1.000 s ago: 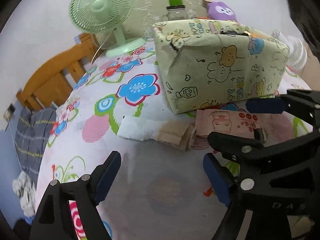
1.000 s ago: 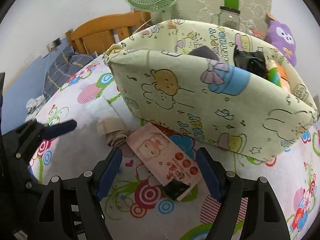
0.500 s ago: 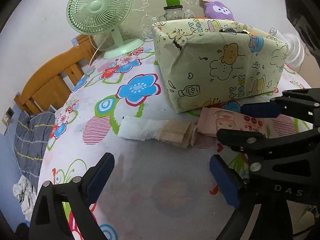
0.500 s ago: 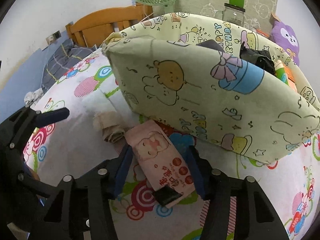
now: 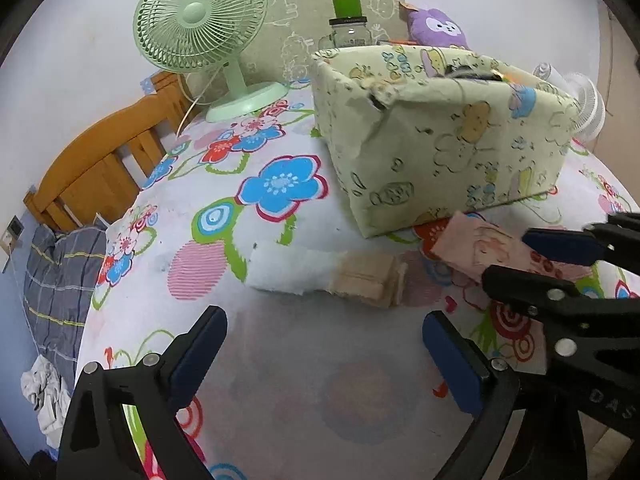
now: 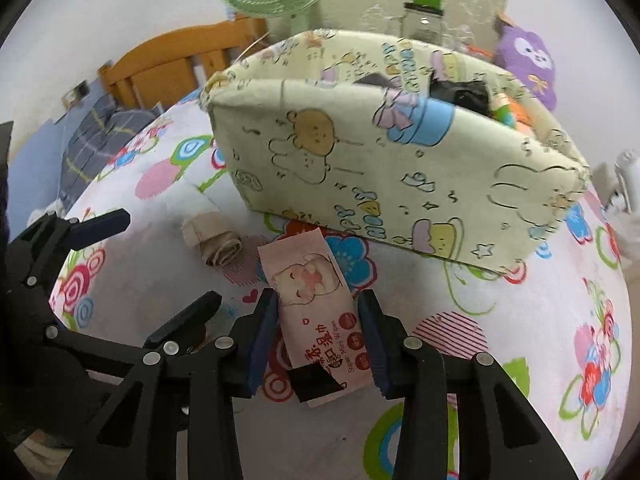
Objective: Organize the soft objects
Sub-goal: 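Grasp the white cloth roll with the left tool while the right tool holds the wipes pack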
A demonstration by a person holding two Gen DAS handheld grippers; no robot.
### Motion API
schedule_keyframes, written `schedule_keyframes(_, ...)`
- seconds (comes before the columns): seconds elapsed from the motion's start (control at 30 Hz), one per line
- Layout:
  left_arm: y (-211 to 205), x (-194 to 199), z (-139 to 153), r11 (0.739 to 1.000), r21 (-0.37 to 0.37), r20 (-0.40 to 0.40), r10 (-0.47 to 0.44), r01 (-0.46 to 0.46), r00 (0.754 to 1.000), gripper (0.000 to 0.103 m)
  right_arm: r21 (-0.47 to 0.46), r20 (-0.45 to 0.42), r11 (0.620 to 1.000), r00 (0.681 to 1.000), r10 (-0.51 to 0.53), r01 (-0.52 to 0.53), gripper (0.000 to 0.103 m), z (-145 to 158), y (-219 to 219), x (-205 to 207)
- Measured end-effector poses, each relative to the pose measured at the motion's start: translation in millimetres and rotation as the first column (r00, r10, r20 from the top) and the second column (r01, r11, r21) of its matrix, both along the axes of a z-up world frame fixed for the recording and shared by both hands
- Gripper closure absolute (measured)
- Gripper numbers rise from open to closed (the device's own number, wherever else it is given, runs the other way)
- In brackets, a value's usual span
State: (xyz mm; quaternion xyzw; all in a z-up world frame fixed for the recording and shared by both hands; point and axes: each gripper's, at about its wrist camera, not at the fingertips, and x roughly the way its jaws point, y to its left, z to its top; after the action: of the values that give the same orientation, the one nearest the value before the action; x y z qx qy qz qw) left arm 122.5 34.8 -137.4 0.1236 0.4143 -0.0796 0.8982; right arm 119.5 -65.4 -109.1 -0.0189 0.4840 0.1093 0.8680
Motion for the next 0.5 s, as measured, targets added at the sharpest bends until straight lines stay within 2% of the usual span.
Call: schedule_keyframes(0.5, -3, 26, -3, 0.998, 0.02, 0.027, -0.054, 0.054, 0.998, 0.004, 0.022, -0.012, 0.993, 0.993, -0.114, 0.114, 0.059, 8, 5, 6)
